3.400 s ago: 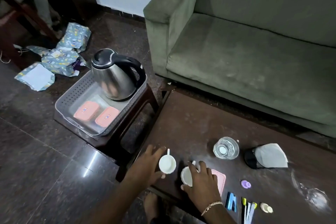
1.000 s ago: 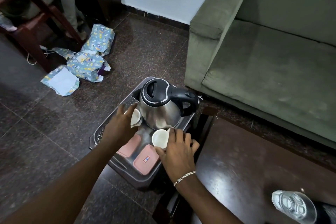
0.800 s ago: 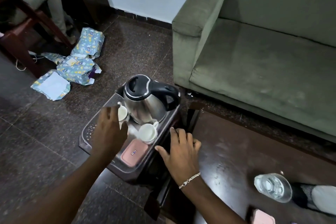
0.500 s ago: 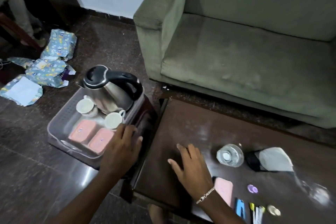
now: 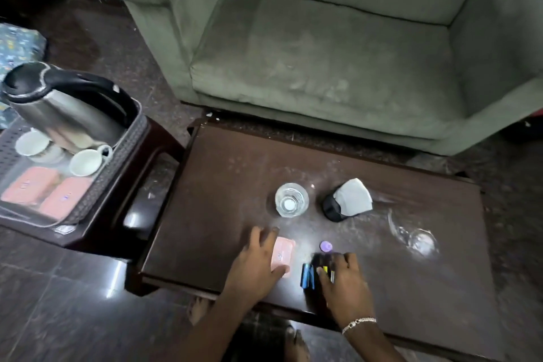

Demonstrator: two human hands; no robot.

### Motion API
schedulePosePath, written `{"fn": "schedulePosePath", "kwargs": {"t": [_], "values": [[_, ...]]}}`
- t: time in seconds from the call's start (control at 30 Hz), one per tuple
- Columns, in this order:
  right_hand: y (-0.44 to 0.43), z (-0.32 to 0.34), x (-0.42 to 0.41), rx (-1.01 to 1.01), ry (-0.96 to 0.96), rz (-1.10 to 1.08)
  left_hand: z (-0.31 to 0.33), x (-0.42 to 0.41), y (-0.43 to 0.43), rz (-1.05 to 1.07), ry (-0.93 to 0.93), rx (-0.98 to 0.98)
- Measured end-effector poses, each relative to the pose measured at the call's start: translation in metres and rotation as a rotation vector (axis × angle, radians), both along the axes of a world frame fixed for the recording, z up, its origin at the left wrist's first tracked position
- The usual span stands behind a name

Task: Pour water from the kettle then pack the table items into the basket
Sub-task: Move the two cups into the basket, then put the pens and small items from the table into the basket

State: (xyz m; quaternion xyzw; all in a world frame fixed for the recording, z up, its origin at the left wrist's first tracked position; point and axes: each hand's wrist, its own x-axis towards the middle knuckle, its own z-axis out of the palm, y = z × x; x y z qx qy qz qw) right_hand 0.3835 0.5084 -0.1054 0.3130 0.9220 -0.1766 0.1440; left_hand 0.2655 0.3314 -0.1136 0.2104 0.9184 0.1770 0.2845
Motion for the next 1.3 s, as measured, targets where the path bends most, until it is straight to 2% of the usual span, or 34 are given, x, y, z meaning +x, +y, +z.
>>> {"fn": "schedulePosePath", "kwargs": {"t": [0.13,0.3,0.57,0.77,0.9,1.07,1.17,1.3], "values": [[0.007,-0.012,0.023,-0.034,-0.145,-0.058,-0.013,0.025,0.036,0.058,-0.037,-0.072],[0.009,-0.027,0.029,-0.125,-0.181,-0.055,-0.021,0.030,0.051,0.071,-0.019,-0.113],[-0.006,-0.010,0.016,-0.181,-0.152,-0.177,0.006,-0.003,-0.004,0.029,0.009,0.084],[-0.064,0.056,-0.040,-0.277,0.120,-0.260,0.076,-0.067,-0.098,0.107,0.181,0.208],[-0.131,0.095,-0.113,-0.432,0.266,-0.139,0.118,-0.128,-0.188,0.233,0.303,0.233],[-0.227,0.124,-0.209,-0.651,0.337,-0.010,0.139,-0.204,-0.306,0.366,0.435,0.082],[-0.285,0.132,-0.262,-0.667,0.369,0.059,0.139,-0.242,-0.364,0.487,0.441,-0.032],[-0.351,0.128,-0.315,-0.648,0.306,0.162,0.126,-0.283,-0.412,0.490,0.423,-0.126]]}}
